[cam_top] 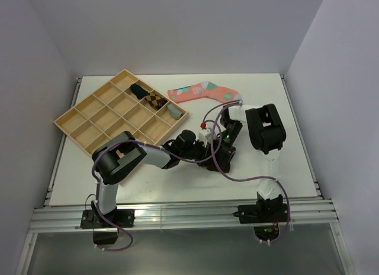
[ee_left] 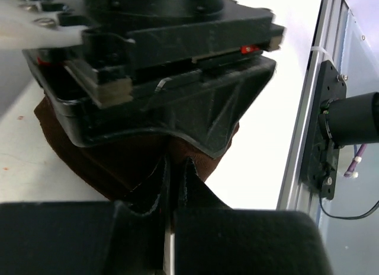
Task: Roll the socks
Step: Roll the sock at the center of the board.
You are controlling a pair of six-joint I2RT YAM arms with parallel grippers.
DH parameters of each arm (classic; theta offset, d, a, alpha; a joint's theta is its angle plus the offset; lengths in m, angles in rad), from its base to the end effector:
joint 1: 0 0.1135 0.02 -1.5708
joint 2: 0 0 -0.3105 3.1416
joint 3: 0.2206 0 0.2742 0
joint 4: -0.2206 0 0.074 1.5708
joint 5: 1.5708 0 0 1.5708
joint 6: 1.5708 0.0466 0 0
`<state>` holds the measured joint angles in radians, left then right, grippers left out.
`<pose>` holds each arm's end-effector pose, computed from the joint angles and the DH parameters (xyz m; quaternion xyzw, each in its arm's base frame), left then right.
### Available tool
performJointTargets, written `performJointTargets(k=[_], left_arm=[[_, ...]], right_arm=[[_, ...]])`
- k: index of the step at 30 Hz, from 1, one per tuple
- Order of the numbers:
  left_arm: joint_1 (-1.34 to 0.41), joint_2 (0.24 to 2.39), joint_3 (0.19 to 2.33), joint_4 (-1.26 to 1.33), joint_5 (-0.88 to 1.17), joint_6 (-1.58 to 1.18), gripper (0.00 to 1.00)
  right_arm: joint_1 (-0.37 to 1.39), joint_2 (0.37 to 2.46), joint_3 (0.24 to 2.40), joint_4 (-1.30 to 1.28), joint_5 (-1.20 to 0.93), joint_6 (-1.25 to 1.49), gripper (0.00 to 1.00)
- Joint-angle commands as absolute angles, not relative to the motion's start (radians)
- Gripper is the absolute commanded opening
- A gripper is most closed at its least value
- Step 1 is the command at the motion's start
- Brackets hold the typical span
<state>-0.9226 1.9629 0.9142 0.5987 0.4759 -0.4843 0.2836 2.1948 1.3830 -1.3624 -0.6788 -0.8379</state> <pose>0.2414 -0.3541 0.1482 0.3013 0.7762 -0.4864 0.2648 0.3437 0.1306 0.1219 0.3951 -0.8151 -0.3824 0.1825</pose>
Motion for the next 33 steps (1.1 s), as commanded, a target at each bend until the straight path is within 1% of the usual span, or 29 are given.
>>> performJointTargets(k=[1,7,12,15,18,24,26,28,29,30,33], left_arm=[[-0.969,2.008,0.923,0.511,0.428,-0.521,0.00],[-0.983,2.037,0.897,0.477,0.368,-0.581,0.00],[-0.983,2.062,0.899,0.471,0.370,-0.614,0.00],[-0.982,2.069,0.902,0.468,0.365,-0.623,0.00],[-0.980,2.077,0.899,0.466,0.364,-0.632,0.00],[-0.966,2.088,0.887,0.453,0.364,-0.663,0.00],[-0.950,2.089,0.881,0.446,0.373,-0.670,0.00],[-0.940,2.091,0.877,0.434,0.379,-0.680,0.00],[-0.931,2.092,0.879,0.420,0.383,-0.683,0.00],[-0.927,2.092,0.882,0.407,0.390,-0.683,0.00],[-0.917,2.105,0.903,0.361,0.414,-0.692,0.00]], right_arm=[[0.290,2.119,1.336,-1.154,-0.640,-0.770,0.31],[0.278,1.974,1.244,-1.030,-0.652,-0.672,0.43],[0.247,1.817,1.161,-0.965,-0.653,-0.661,0.45],[0.224,1.763,1.131,-0.959,-0.658,-0.664,0.46],[0.184,1.747,1.121,-0.977,-0.670,-0.684,0.50],[0.114,1.675,1.100,-0.962,-0.678,-0.730,0.52],[0.089,1.596,1.069,-0.950,-0.683,-0.758,0.51],[0.084,1.530,1.017,-0.884,-0.660,-0.765,0.52],[0.084,1.447,0.996,-0.862,-0.649,-0.775,0.52],[0.084,1.407,0.938,-0.806,-0.643,-0.790,0.52],[0.090,1.226,0.855,-0.706,-0.620,-0.836,0.52]])
